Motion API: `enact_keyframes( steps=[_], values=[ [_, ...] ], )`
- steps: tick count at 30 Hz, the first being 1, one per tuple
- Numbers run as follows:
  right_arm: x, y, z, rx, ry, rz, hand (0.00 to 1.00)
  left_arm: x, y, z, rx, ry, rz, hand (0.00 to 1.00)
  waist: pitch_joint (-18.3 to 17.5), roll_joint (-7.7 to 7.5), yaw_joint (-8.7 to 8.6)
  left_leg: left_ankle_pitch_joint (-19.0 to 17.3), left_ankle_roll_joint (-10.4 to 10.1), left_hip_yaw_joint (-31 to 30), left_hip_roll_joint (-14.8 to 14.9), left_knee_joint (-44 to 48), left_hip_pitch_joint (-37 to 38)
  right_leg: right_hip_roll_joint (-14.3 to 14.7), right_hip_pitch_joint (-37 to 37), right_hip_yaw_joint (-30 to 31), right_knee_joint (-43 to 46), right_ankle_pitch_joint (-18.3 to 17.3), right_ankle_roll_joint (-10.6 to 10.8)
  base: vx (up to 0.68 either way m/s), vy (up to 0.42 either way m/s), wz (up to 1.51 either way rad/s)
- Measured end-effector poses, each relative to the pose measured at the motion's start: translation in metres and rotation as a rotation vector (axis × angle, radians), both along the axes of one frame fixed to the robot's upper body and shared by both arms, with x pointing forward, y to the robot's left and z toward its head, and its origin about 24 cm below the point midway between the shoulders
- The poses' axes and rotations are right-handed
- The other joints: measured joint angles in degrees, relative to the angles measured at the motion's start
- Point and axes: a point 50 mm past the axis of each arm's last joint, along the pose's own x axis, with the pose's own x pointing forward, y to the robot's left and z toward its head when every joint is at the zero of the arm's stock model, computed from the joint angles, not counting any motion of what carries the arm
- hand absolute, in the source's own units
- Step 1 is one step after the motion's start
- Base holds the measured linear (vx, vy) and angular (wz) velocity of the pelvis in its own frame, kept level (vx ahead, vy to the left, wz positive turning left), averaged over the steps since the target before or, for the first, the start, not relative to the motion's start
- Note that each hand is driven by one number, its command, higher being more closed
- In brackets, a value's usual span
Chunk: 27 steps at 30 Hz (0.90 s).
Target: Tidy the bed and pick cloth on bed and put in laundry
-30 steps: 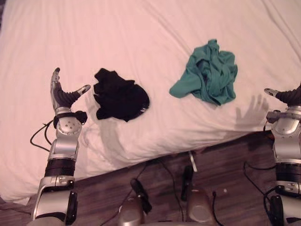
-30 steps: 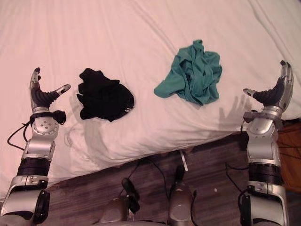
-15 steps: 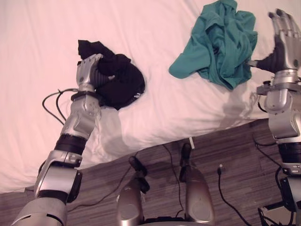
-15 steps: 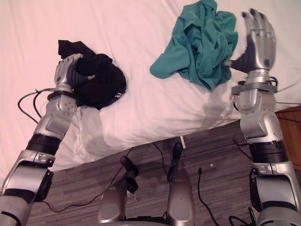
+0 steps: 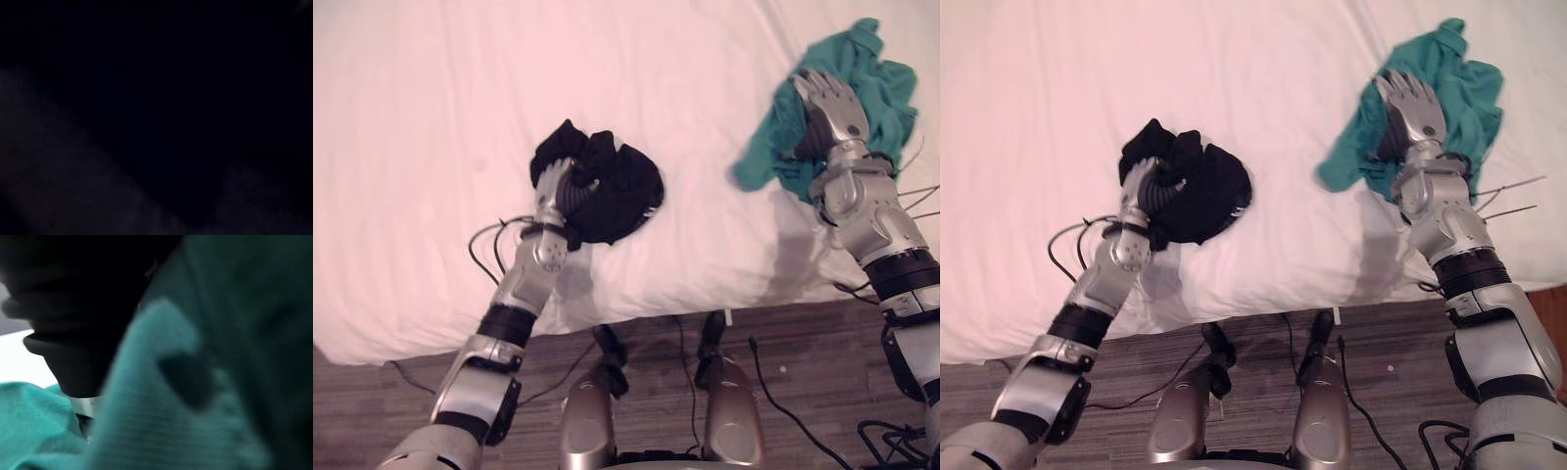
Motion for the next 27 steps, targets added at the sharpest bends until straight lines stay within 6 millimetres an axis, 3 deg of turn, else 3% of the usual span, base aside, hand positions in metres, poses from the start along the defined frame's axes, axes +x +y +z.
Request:
enact_keyframes(
  steps=[3,5,6,9,10,11,12,13,15,17,18,19,20,22,23,24,25,27],
  values=[
    [0.003,-0.023,0.004,0.004,0.069,-0.078,1.0,-0.016,0.002,-0.024,-0.058,0.066,-0.009,1.0,0.0,1.76,0.24,0.0,0.0,-1.2,-0.1,2.5,0.8,-0.7,2.8,-0.7,-0.5,1.3,0.5,0.1,0.047,0.19],
    [-0.001,-0.044,0.007,0.019,0.112,-0.146,1.0,-0.039,0.005,-0.042,-0.084,0.118,-0.026,1.0,0.0,3.46,0.21,0.0,0.0,-1.9,0.0,4.2,1.4,-1.0,4.4,-1.1,-0.9,2.8,0.4,0.11,0.077,0.09],
    [-0.007,-0.059,0.005,0.061,0.122,-0.195,1.0,-0.054,0.008,-0.056,-0.098,0.166,-0.027,1.0,0.0,4.15,0.61,0.0,0.0,-2.3,-0.3,4.8,2.0,-1.5,5.6,-1.7,-1.1,3.0,0.2,0.12,0.06,0.13],
    [-0.018,-0.081,-0.009,0.163,0.138,-0.259,1.0,-0.081,0.016,-0.079,-0.138,0.258,0.0,1.0,0.1,5.15,1.24,0.0,0.0,-2.6,0.1,4.3,3.9,-1.9,5.8,-2.0,3.1,3.0,0.2,0.11,0.026,0.13],
    [-0.023,-0.088,-0.018,0.2,0.141,-0.278,1.0,-0.088,0.017,-0.085,-0.166,0.278,0.019,1.0,0.5,6.37,1.38,0.0,0.0,-2.8,1.4,3.8,5.2,-0.8,4.0,-1.2,5.1,-0.1,1.1,0.13,-0.033,0.1],
    [-0.029,-0.094,-0.03,0.244,0.146,-0.292,1.0,-0.092,0.018,-0.089,-0.192,0.297,0.04,1.0,0.5,6.28,1.48,0.1,-0.1,-2.7,1.6,3.4,6.2,1.5,5.1,-0.5,-1.7,-1.5,2.0,0.12,-0.097,0.46],
    [-0.039,-0.095,-0.06,0.311,0.166,-0.306,1.0,-0.098,0.024,-0.097,-0.194,0.334,0.062,1.0,-0.6,3.12,0.79,-0.1,-0.3,-2.6,-0.8,3.3,8.1,2.9,6.7,-0.2,-10.5,7.2,-1.7,0.17,-0.134,0.51],
    [-0.041,-0.091,-0.066,0.333,0.161,-0.296,1.0,-0.101,0.025,-0.101,-0.221,0.347,0.08,1.0,-1.1,2.99,0.47,-0.5,-0.9,-2.3,-1.4,3.0,8.9,2.6,8.0,-2.5,-10.3,5.5,-1.6,0.18,-0.11,0.24],
    [-0.043,-0.069,-0.087,0.469,0.102,-0.225,1.0,-0.111,0.03,-0.113,-0.296,0.399,0.135,1.0,-2.5,3.09,-0.66,-0.6,-1.0,-1.6,0.0,2.8,9.9,4.3,8.5,-0.5,-10.6,5.6,-1.8,0.13,-0.049,-0.33],
    [-0.067,-0.048,-0.137,0.72,0.069,-0.226,1.0,-0.118,0.037,-0.128,-0.395,0.453,0.207,1.0,-5.4,2.03,-1.25,-0.6,-0.9,0.7,1.4,1.8,13.2,6.3,9.9,1.8,-10.6,5.5,-1.9,0.12,-0.037,-0.47],
    [-0.074,-0.042,-0.152,0.784,0.073,-0.233,1.0,-0.12,0.04,-0.132,-0.423,0.471,0.23,1.0,-6.1,1.55,-1.55,-0.6,-0.9,1.1,1.7,1.9,14.3,6.7,10.6,2.5,-10.6,5.5,-1.9,0.12,-0.019,-0.57],
    [-0.09,-0.027,-0.181,0.894,0.098,-0.256,1.0,-0.126,0.044,-0.14,-0.458,0.503,0.269,1.0,-7.6,0.16,-1.74,-0.7,-1.0,1.6,2.0,2.9,15.6,6.8,11.8,4.0,-10.6,5.4,-2.0,0.09,0.026,-0.61],
    [-0.109,-0.007,-0.212,1.0,0.142,-0.279,1.0,-0.134,0.047,-0.149,-0.48,0.536,0.295,1.0,-9.6,-1.95,-1.89,-4.1,-1.3,0.9,1.5,1.7,16.3,6.4,12.5,5.6,-10.6,5.1,-2.4,0.06,0.044,-0.63],
    [-0.132,0.004,-0.235,1.084,0.173,-0.324,1.0,-0.138,0.045,-0.153,-0.498,0.559,0.306,1.0,-10.7,-1.52,-3.13,-3.2,-0.4,0.1,0.0,-5.8,19.2,7.2,14.3,6.1,-10.5,5.0,-2.2,-0.01,0.135,-0.52],
    [-0.147,0.01,-0.249,1.128,0.197,-0.353,1.0,-0.142,0.045,-0.157,-0.508,0.576,0.316,1.0,-11.7,-2.17,-3.35,-3.9,-0.7,2.0,-0.2,-6.8,20.7,7.4,14.9,6.7,-10.4,4.3,-1.2,0.0,0.154,-0.58],
    [-0.167,0.022,-0.267,1.187,0.24,-0.393,1.0,-0.145,0.043,-0.161,-0.513,0.596,0.319,1.0,-13.5,-4.5,-3.37,-3.9,-0.7,2.2,-1.5,-6.5,21.3,6.4,14.9,7.4,-10.4,3.7,-0.4,-0.01,0.093,-0.48],
    [-0.181,0.029,-0.275,1.223,0.264,-0.41,1.0,-0.146,0.042,-0.162,-0.514,0.605,0.318,1.0,-14.1,-5.61,-3.37,-3.9,-0.7,2.3,-2.2,-5.7,21.4,5.5,15.1,7.4,-10.2,3.7,-0.4,-0.01,0.026,-0.29],
    [-0.211,0.047,-0.289,1.295,0.314,-0.439,1.0,-0.151,0.035,-0.167,-0.545,0.629,0.317,1.0,-14.8,-6.47,-3.94,-3.9,-0.7,1.7,-3.4,-4.5,22.0,4.0,15.4,9.1,-7.8,3.1,0.3,-0.1,0.049,-0.06]
  ],
)
